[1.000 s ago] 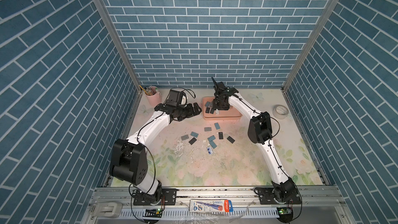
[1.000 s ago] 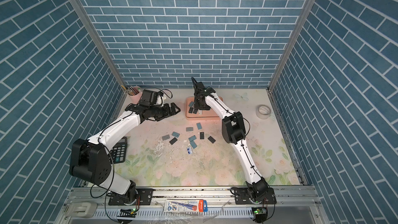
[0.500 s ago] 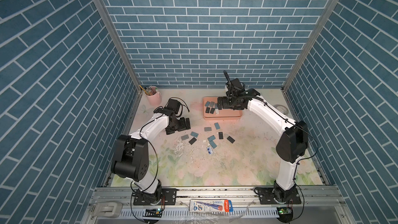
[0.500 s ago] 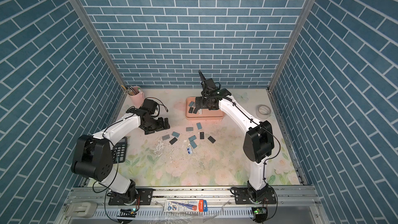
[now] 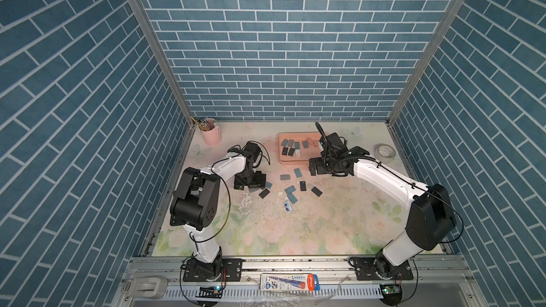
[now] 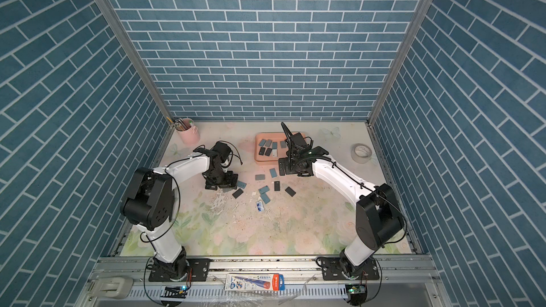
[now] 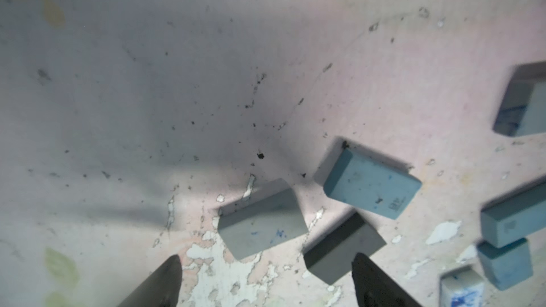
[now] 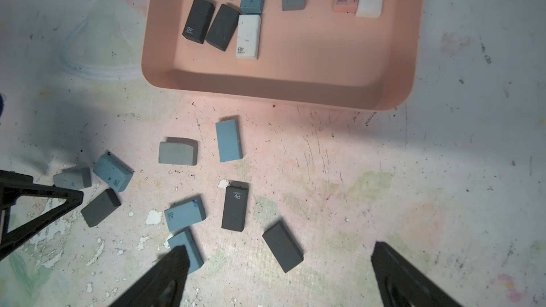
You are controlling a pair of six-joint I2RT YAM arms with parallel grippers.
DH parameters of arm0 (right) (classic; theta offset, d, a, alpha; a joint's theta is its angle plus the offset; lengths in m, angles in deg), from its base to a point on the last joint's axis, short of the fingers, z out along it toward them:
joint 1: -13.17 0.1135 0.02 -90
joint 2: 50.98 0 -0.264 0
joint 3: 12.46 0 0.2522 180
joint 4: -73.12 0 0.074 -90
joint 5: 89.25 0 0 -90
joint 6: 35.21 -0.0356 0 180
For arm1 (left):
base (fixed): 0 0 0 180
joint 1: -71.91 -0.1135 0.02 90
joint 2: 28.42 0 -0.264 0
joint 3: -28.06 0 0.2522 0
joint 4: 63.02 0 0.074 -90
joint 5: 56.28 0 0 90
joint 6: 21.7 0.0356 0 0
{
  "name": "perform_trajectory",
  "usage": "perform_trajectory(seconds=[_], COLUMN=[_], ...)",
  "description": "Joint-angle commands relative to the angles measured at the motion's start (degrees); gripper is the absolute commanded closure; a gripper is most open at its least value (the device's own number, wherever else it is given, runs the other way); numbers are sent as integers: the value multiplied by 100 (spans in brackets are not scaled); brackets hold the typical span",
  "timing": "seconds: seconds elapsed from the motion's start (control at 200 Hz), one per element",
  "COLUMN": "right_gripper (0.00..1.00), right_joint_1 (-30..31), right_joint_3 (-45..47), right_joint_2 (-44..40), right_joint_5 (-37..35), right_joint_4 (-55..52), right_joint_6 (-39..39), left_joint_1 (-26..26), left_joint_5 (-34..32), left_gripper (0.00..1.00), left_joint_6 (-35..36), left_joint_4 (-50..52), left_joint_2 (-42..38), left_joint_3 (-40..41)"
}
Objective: Put the eraser in the storage box
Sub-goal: Pick up the eraser from the center of the board.
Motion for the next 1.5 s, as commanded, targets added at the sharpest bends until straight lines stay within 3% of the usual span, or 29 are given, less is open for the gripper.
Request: perform_trajectory(seconds=[0.0, 0.255, 0.625, 1.095, 1.25, 1.495], right_gripper=[2, 2, 1, 1, 1, 1], right_joint_1=[-10, -7, -11, -30, -57, -292], right_joint_3=[66, 92, 133, 219, 237, 233], right_joint_2=[-130, -42, -14, -128, -230, -570], right_joint_5=[-114, -9, 50, -9, 21, 72], right_joint_4=[173, 241, 355, 393, 401, 257], right_joint_6=[-71, -96, -206, -219, -245, -233], left_joint_1=[-4, -2, 100, 185, 189, 186], left_joint_5=[-364, -330, -513, -589, -287, 15], left_gripper=[15, 21, 34, 65, 76, 77], left_joint_6=[522, 874, 1044, 1035, 941, 775], left_joint_4=[541, 516, 560, 543, 531, 830], left_joint_2=[143, 211, 706, 861, 951, 781], left_joint_3=[-174, -85, -607, -606, -727, -1394])
